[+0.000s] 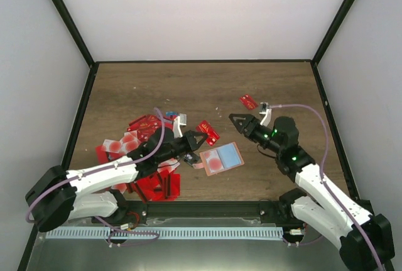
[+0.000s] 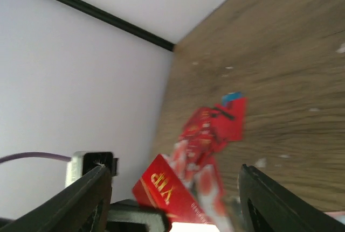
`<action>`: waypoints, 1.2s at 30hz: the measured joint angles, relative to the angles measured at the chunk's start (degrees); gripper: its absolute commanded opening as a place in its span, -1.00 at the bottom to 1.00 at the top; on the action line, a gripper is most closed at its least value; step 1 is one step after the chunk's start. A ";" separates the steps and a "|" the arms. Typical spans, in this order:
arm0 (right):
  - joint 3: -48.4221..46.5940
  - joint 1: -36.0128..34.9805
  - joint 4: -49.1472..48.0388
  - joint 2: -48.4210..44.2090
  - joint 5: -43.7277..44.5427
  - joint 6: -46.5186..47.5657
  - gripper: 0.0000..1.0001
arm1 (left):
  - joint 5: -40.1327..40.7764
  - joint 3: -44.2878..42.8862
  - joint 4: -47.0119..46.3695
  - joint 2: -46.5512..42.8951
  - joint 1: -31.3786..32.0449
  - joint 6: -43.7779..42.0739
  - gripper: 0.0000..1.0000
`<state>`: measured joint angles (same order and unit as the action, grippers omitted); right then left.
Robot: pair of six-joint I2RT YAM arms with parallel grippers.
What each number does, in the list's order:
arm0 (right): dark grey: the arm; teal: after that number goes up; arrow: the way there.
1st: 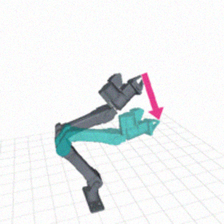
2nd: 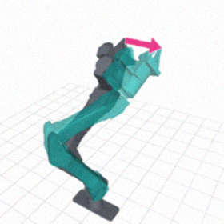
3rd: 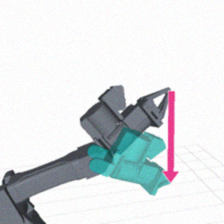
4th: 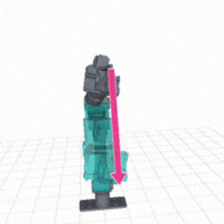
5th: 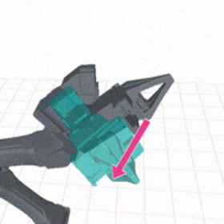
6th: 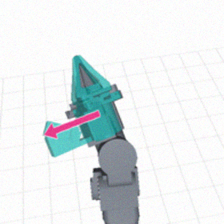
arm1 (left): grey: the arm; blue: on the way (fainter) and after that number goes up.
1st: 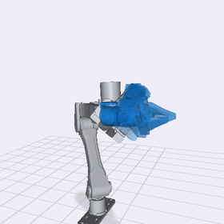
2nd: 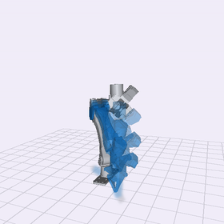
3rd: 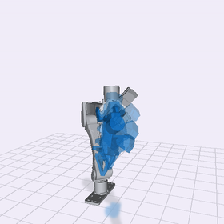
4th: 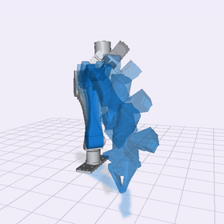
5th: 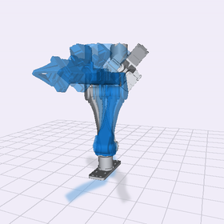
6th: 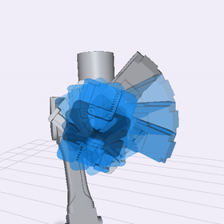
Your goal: Put the credit cards into the card holder
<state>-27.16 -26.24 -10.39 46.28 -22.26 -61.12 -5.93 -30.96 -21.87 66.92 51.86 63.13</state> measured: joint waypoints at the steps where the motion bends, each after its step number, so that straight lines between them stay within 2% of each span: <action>1: -1.01 0.72 2.38 0.35 0.11 2.56 0.39 | -0.57 0.15 0.90 1.07 0.00 -0.11 -0.92; 5: -1.73 3.32 12.20 3.65 0.61 13.38 0.43 | -2.45 0.24 2.75 5.14 0.70 -0.39 -0.92; 11: 2.03 4.79 18.60 7.93 1.53 19.76 0.43 | -3.72 0.26 4.57 9.90 2.97 0.13 -0.92; 21: 8.59 4.81 17.00 11.56 2.99 20.04 0.43 | -5.14 1.73 -1.77 18.21 3.80 4.68 -0.92; 36: 9.44 4.83 13.00 16.02 2.64 19.91 0.43 | -5.88 1.49 -6.12 24.94 4.07 7.67 -0.92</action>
<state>-17.72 -21.41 2.61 62.30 -19.62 -41.21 -11.81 -29.47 -27.99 91.85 55.92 70.81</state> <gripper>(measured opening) 0.717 0.041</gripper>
